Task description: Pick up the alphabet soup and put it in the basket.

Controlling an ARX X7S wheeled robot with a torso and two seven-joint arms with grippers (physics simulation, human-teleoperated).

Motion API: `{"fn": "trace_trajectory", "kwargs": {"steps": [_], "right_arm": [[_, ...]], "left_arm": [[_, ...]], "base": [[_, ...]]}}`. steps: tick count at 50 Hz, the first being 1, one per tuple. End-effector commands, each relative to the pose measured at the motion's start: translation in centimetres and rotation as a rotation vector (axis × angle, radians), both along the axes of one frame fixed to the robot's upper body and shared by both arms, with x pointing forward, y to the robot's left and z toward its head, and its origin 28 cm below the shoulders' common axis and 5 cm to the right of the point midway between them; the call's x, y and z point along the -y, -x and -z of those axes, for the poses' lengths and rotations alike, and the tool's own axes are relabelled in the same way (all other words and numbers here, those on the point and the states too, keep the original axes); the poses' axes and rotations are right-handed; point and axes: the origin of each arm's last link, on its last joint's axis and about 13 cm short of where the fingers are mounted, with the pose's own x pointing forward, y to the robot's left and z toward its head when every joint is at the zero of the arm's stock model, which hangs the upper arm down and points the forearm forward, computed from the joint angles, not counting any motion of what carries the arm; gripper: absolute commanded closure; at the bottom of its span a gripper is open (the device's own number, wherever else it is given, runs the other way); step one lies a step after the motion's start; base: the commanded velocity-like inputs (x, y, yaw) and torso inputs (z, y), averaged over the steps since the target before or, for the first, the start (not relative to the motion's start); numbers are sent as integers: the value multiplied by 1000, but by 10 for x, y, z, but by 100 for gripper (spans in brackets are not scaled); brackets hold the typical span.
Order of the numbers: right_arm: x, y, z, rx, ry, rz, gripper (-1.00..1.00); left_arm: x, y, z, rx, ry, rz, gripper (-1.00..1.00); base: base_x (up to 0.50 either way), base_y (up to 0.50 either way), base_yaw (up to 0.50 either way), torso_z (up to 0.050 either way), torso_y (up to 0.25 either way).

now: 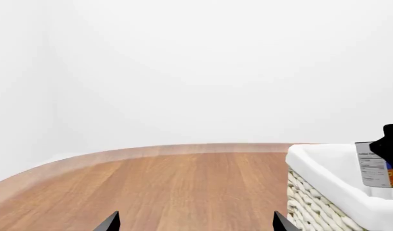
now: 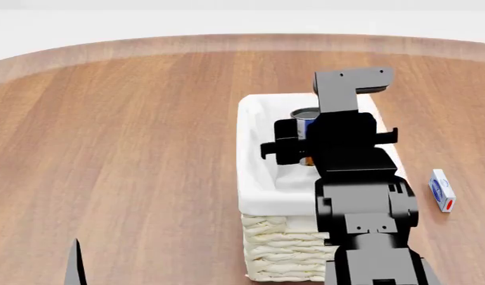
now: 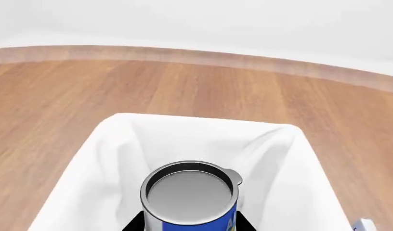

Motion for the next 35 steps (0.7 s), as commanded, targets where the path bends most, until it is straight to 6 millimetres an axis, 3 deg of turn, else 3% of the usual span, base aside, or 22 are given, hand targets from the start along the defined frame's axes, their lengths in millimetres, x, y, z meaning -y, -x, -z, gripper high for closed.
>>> {"fn": "trace_trajectory", "kwargs": {"steps": [1,35], "right_arm": [[2,3,7,-38,6,-8,100],[3,11,33,-89,-12,2,100]], "left_arm": [[0,0,1,-1,-1,0,-100],[0,0,0,1,-2,-6,-100]], "base": [[0,0,0,0,0],[0,0,0,0,0]]}}
